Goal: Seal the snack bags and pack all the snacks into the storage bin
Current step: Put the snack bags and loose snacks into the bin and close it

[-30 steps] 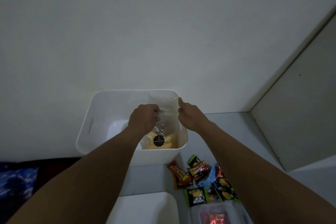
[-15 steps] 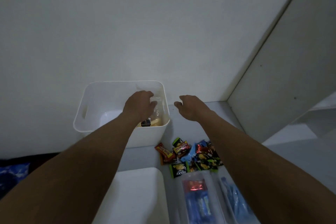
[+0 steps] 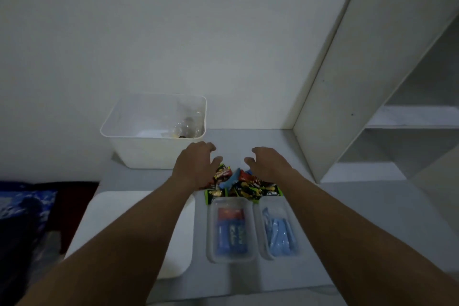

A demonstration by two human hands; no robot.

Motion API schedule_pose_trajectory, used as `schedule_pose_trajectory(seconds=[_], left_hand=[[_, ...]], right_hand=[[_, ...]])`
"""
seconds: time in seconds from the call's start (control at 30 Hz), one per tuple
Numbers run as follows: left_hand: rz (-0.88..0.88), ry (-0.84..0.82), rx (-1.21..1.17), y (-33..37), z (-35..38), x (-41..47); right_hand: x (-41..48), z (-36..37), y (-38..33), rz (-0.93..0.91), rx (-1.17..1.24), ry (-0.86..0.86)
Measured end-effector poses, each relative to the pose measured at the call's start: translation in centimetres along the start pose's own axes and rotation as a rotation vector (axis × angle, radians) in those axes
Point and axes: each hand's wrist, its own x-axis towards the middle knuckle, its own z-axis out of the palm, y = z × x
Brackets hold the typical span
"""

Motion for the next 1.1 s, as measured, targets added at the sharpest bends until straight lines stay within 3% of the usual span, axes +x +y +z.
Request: schedule_pose_trajectory(seconds=[0.27, 0.4, 0.6, 0.87, 1.1], left_hand=[[-0.164, -0.188, -0.042, 0.4, 8.6, -6.9], [-0.333, -0.291, -0.003, 0.2, 11.4, -9.4], [-0.459, -0.272, -0.087, -0.1, 13.4, -10.5], [-0.389, -0.285, 0.003, 1.1, 13.8, -10.8], [-0.331, -0.24, 0.122, 1.8, 13.1, -10.6]], right_hand=[[-3.8, 6.5, 6.3, 0.066, 0.129, -0.049], [-5.5, 9.6, 9.0, 0.155, 0.084, -0.045], [-6.8, 12.1, 11.3, 0.35, 0.139, -0.062], [-6.4, 12.1, 12.9, 0.577, 0.452, 0.026], [-5.8, 10.6, 14.2, 0.563, 0.636, 0.158]])
